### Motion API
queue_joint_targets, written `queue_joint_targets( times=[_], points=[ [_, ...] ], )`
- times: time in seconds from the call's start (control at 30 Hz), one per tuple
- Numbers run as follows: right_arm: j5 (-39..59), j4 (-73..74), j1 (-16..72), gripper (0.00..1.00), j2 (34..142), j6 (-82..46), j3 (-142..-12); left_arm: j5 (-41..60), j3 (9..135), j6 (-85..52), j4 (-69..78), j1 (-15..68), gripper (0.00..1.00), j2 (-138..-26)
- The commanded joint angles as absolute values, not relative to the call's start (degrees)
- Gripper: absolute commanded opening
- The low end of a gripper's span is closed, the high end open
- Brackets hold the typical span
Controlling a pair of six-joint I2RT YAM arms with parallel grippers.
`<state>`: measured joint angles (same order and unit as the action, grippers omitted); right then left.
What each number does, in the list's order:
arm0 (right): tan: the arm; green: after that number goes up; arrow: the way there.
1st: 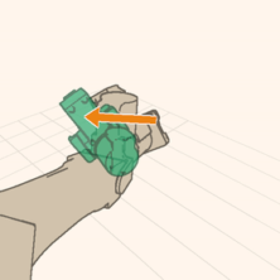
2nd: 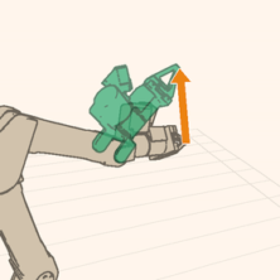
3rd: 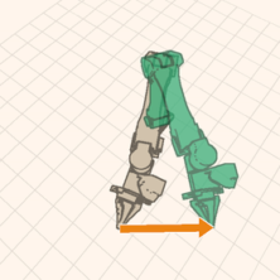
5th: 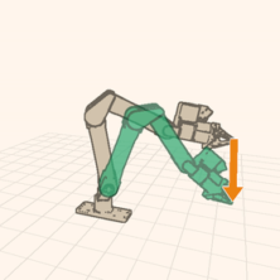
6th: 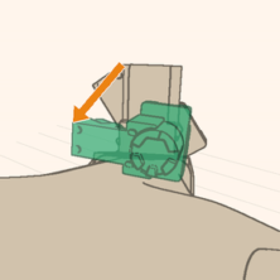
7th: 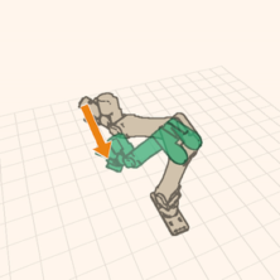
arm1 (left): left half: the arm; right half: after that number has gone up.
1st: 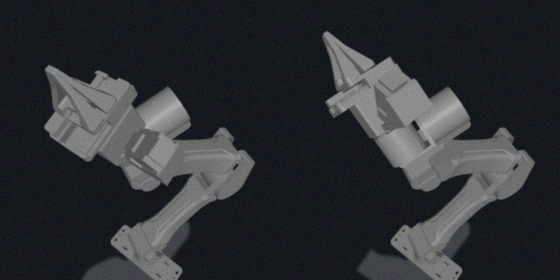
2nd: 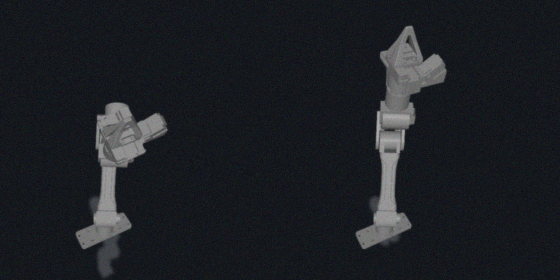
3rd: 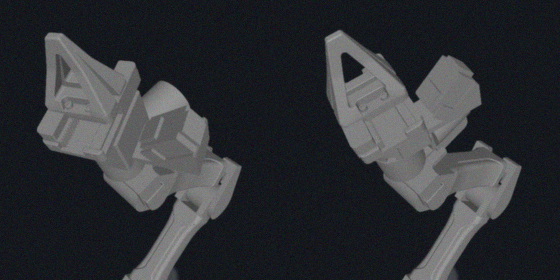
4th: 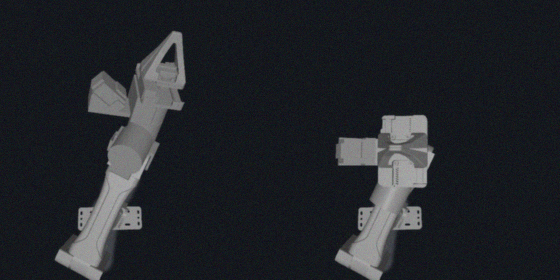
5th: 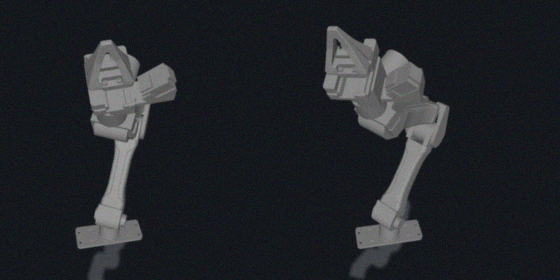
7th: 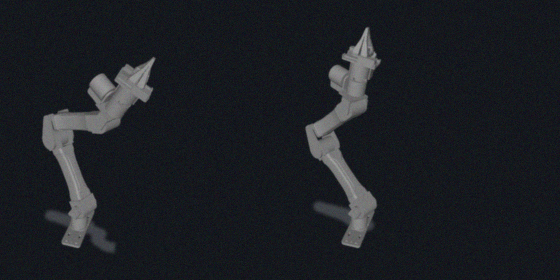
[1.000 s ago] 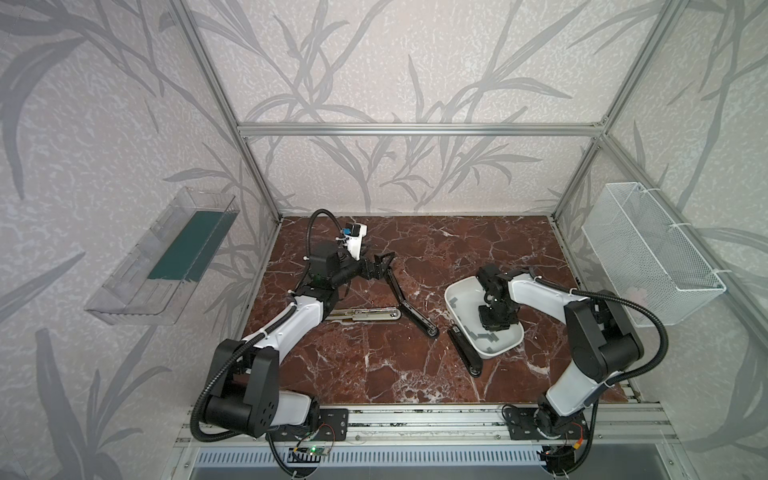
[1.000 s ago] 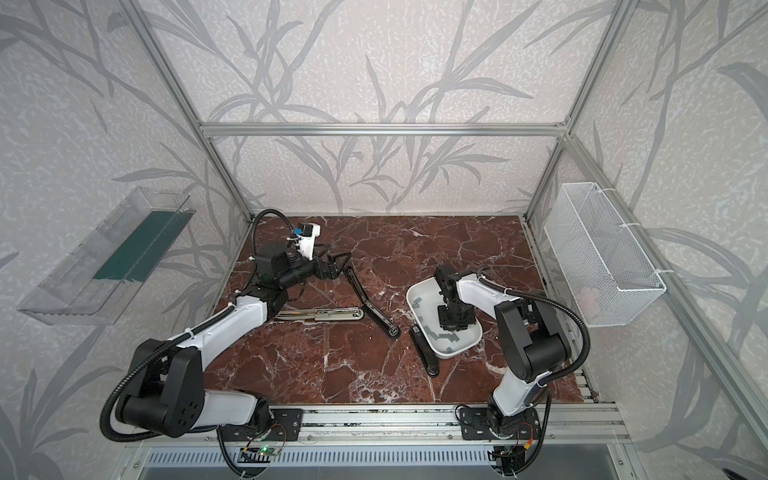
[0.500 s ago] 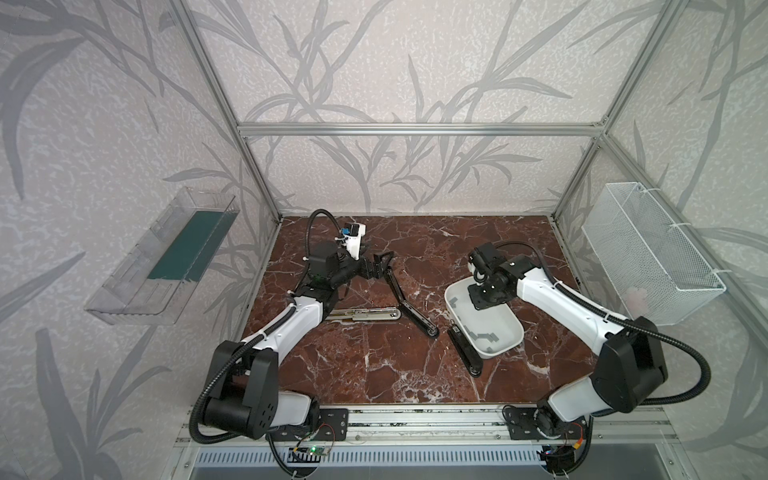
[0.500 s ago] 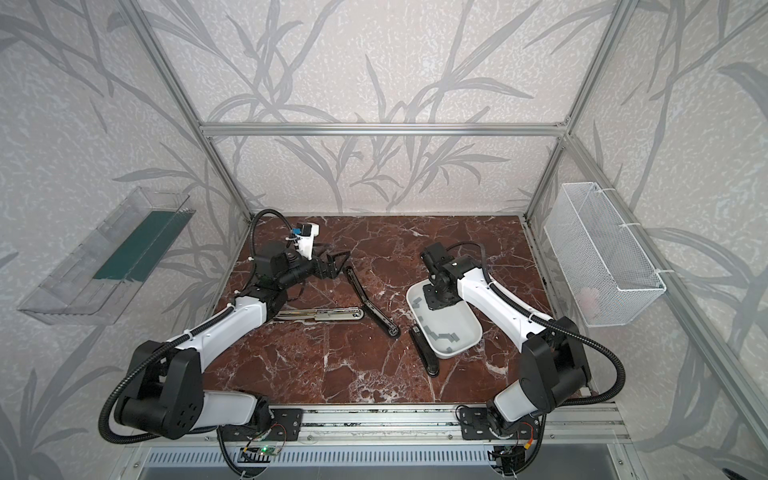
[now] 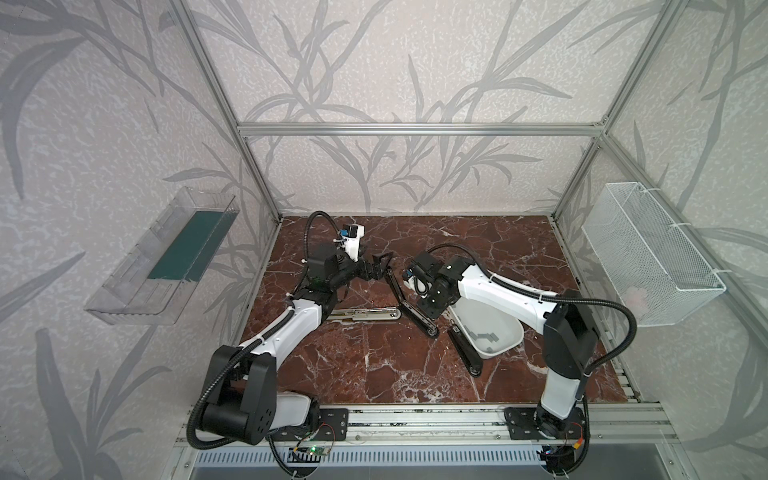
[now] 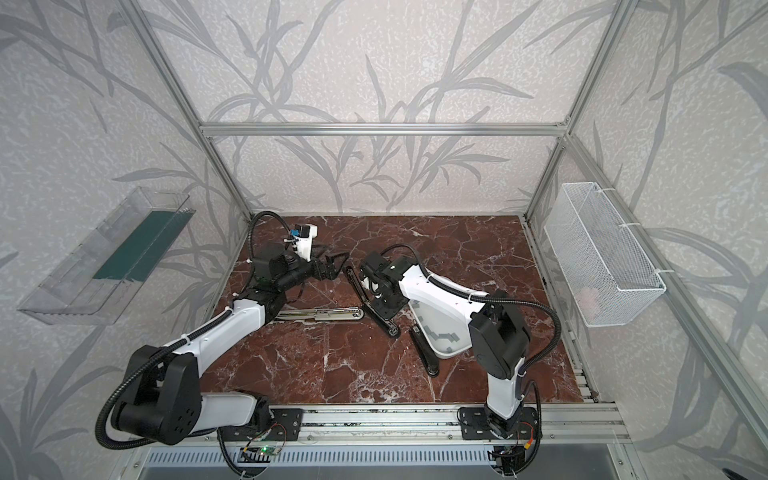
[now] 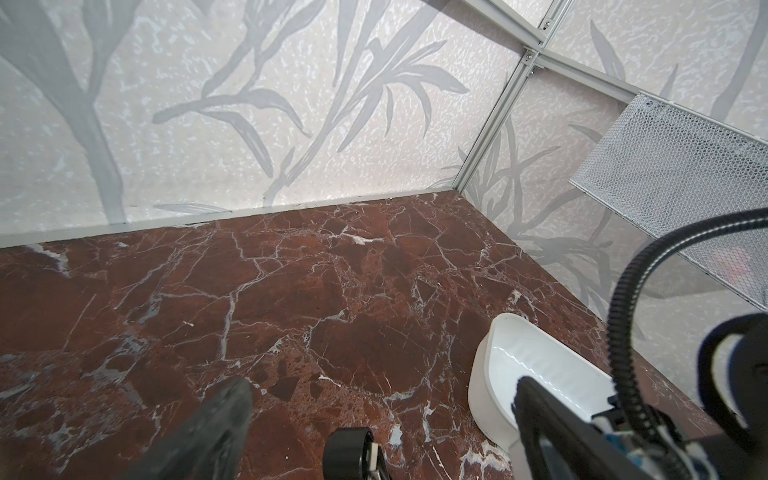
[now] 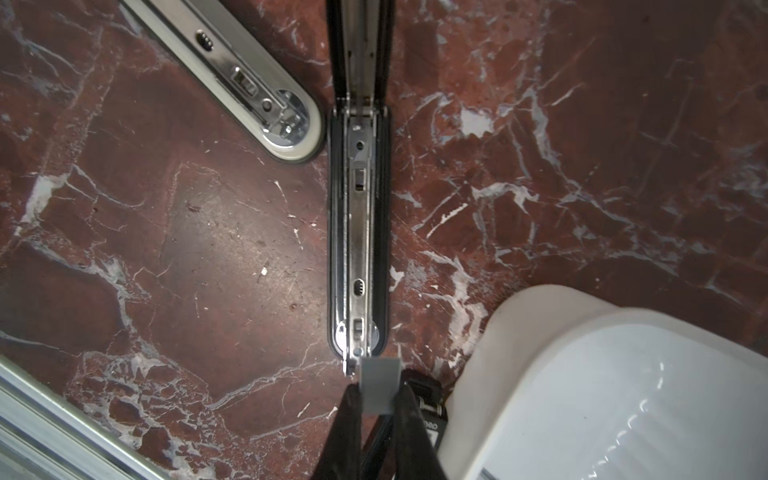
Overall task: Load the staples into the stapler
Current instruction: 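Carry the staple strip with the right gripper to the open stapler's channel, then lower the staple strip into the open stapler's channel with the right gripper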
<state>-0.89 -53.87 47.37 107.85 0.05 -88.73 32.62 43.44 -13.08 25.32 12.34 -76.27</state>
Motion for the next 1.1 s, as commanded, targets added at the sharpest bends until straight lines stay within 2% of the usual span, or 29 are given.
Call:
queue_joint_targets(
  times=[0.0, 1.07],
  points=[
    [0.36, -59.08, 47.44, 0.08, 110.09, 2.51, -92.05, 32.61, 42.68, -13.14, 26.29, 12.57, 0.99, -74.25],
    [3.01, -61.35, 48.50, 0.09, 117.14, -1.09, -92.10, 32.96, 42.98, -12.93, 26.49, 12.68, 0.99, -75.61]
  ],
)
